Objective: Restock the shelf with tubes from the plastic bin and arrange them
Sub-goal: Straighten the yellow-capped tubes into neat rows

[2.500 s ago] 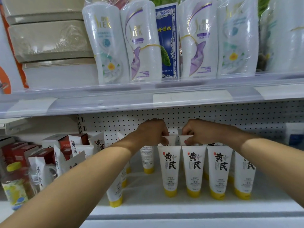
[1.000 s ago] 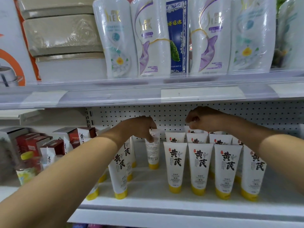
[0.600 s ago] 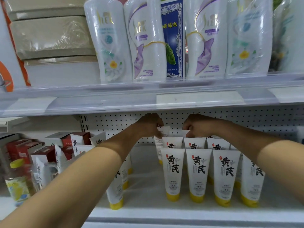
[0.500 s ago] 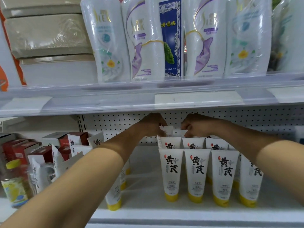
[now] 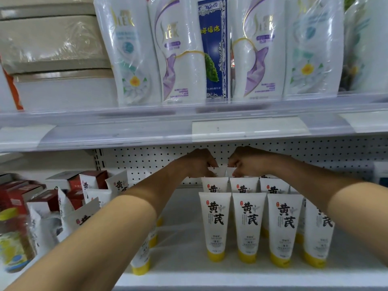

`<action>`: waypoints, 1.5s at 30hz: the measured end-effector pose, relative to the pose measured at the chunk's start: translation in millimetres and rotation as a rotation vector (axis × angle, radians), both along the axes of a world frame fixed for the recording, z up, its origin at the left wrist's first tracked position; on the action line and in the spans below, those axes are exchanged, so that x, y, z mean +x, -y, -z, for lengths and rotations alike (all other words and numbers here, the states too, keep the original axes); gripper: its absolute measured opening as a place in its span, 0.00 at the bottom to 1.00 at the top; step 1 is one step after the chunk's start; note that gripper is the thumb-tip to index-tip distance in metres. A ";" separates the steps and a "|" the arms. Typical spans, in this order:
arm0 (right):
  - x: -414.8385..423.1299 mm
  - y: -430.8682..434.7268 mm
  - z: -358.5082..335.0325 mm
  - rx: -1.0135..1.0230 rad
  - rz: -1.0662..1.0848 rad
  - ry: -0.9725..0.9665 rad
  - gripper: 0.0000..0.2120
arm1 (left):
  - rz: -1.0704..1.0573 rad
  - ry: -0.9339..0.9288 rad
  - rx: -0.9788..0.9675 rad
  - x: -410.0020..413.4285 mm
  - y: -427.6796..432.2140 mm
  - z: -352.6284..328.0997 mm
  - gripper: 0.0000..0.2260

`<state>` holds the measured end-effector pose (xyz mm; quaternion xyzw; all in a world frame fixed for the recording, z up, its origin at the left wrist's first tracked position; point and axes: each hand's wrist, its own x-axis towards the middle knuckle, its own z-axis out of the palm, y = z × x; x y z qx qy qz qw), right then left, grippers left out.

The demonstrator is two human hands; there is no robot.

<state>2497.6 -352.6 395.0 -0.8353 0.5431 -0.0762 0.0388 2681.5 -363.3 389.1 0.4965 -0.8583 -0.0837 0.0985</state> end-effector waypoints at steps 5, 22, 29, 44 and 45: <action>-0.5 -4.3 -2.7 0.035 -0.019 0.011 0.12 | -0.049 -0.029 0.067 1.0 -0.5 -2.6 0.16; -121.1 -94.8 11.3 -0.217 0.147 0.670 0.09 | -0.265 -0.814 0.019 23.5 -56.2 35.7 0.20; -136.9 -127.8 33.0 -0.210 0.230 0.670 0.11 | -0.303 -0.997 -0.075 7.1 -98.5 53.7 0.16; -66.7 -176.3 24.2 -0.423 0.055 0.447 0.13 | -0.371 -0.811 -0.392 27.1 -184.4 68.3 0.11; -54.9 -177.4 23.2 -0.414 0.046 0.426 0.13 | -0.363 -0.783 -0.393 30.6 -187.5 67.0 0.11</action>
